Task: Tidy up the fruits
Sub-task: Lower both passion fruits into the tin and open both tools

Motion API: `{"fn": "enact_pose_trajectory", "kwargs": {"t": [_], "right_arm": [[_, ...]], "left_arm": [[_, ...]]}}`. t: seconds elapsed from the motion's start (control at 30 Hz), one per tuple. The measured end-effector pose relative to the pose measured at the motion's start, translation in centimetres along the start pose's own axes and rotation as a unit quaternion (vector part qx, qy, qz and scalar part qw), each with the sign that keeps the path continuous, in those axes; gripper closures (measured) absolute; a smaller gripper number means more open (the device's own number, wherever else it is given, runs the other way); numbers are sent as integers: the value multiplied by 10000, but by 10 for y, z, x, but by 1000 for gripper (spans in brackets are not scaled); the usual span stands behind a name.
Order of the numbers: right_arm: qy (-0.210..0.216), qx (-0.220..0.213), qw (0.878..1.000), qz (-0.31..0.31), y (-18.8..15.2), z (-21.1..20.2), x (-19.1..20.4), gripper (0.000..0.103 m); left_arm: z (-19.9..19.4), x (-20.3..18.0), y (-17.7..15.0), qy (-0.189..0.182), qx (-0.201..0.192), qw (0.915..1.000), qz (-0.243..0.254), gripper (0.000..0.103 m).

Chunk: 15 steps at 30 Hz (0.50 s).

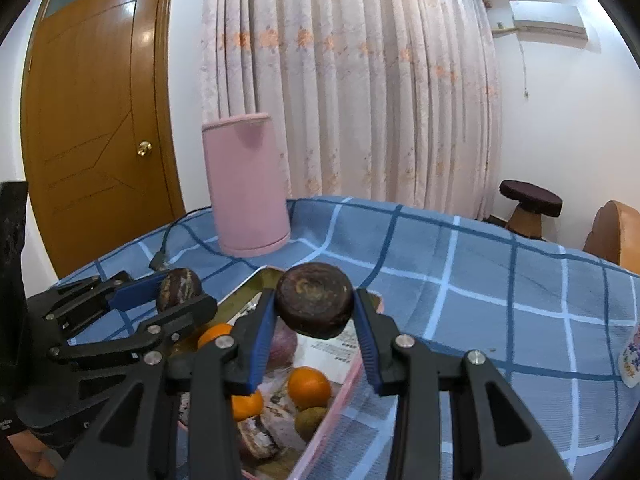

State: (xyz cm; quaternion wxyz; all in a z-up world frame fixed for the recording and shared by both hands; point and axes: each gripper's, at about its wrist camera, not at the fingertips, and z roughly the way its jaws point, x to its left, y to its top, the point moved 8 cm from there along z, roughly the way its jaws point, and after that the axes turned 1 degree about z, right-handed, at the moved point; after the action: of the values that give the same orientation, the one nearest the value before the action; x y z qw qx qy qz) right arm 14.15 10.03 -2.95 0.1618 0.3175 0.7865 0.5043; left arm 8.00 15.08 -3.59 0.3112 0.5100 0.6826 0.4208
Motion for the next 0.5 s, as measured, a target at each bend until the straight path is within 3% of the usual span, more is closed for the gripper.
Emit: {"fn": "enact_pose_trajectory", "kwargs": {"t": [0.5], "right_arm": [[175, 731, 9971, 132, -34, 33, 6, 61]], "left_arm": [[16, 8, -24, -109, 412, 9991, -4, 57]]}}
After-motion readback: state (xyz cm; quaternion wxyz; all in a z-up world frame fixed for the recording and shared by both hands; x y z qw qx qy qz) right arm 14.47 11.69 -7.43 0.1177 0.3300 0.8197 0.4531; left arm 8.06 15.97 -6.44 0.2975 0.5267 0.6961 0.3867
